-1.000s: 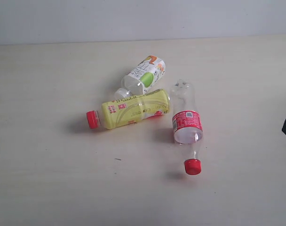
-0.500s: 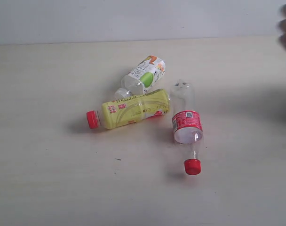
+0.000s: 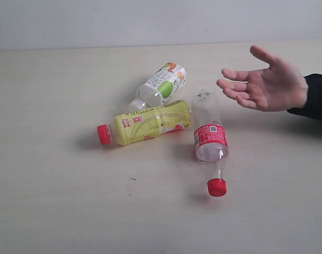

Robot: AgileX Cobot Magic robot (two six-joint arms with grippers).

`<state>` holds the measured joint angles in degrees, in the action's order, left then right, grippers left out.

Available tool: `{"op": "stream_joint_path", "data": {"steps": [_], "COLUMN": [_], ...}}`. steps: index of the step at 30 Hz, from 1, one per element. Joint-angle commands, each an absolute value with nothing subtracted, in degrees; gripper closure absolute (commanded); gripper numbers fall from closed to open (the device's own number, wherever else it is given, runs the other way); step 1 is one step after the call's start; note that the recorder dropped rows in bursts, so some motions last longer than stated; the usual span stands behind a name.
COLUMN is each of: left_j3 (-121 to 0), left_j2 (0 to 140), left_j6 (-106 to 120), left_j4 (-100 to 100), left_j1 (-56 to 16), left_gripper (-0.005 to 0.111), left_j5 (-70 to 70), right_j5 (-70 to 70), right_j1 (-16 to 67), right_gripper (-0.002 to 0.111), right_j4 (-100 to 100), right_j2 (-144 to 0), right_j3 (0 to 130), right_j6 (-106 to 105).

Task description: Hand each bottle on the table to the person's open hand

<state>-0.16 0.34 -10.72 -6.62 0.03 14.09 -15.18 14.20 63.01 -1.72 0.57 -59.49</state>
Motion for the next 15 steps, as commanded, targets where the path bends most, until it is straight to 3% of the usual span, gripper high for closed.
{"op": "stream_joint_path", "data": {"steps": [1, 7, 15], "left_j3": [0.0, 0.0, 0.0], "left_j2": [0.0, 0.0, 0.0], "left_j6": [-10.34, -4.44, -19.63], "left_j4": [-6.87, -19.97, -14.15], "left_j1": [0.2, 0.2, 0.0], "left_gripper": [0.1, 0.1, 0.1], "left_j5": [14.04, 11.33, -10.32], "right_j5": [-15.35, -15.35, -15.35], "right_j1": [14.06, 14.06, 14.06], "right_gripper": [0.108, 0.108, 0.108], "right_j4": [62.58, 62.58, 62.58], "right_j2": [-1.35, -1.35, -1.35], "right_j3": [0.39, 0.39, 0.39], "right_j6": [-59.38, -59.38, -59.38]}}
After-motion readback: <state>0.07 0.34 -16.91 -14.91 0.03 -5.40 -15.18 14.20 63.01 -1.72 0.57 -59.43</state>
